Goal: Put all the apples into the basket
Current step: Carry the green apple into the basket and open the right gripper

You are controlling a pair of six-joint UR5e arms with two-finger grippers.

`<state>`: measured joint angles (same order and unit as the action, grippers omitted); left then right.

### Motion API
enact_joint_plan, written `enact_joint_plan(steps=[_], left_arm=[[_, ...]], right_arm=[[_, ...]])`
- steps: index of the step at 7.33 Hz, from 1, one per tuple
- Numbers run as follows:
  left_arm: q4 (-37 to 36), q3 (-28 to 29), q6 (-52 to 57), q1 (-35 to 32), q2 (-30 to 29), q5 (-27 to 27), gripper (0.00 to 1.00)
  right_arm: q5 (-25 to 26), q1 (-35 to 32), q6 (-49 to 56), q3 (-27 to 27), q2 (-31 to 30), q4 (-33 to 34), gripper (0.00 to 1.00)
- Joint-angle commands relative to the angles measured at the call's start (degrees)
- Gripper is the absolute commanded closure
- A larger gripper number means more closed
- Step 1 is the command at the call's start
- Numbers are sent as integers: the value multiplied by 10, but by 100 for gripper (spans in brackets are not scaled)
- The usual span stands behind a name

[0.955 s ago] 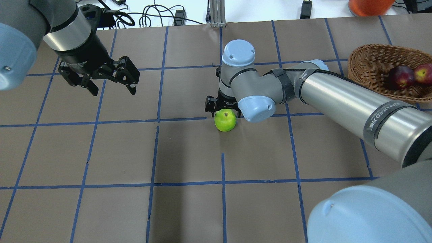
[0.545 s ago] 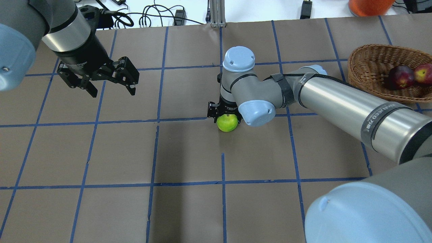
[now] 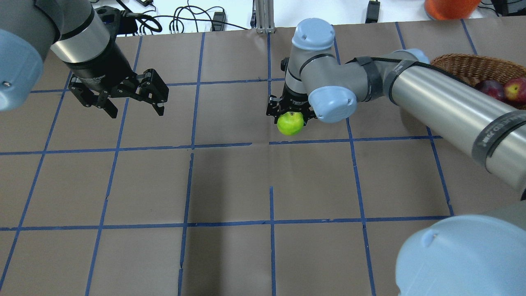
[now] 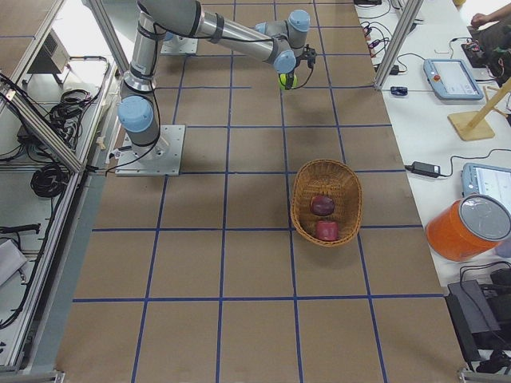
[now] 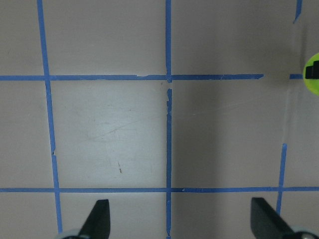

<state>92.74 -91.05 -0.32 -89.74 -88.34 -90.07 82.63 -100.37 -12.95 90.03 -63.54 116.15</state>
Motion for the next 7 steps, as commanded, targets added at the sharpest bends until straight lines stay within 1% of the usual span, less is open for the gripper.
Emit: enact_joint_plan(steps=[1, 2, 3, 4, 5, 6, 7], left_arm=[[0, -1, 4, 1, -1, 2, 0], [-2, -2, 4, 0, -2, 2, 0], [-4, -3, 5, 1, -2, 2, 0], [-4, -4, 5, 0, -1, 1, 0], [-4, -2, 5, 0, -1, 1, 0], [-4, 1, 5, 0, -1, 5, 0], [-5, 0, 5, 0, -2, 3, 0]], right_arm=[[7, 142, 168, -106, -11, -139, 71], [44, 205, 303, -137, -7, -187, 74], [78, 258, 431, -140, -6, -182, 74], [82, 298, 510, -144, 16, -152, 75], [108, 334, 581, -146, 60, -92, 74], [107, 360, 604, -140, 71, -86, 72], [103, 363, 604, -139, 76, -88, 56]])
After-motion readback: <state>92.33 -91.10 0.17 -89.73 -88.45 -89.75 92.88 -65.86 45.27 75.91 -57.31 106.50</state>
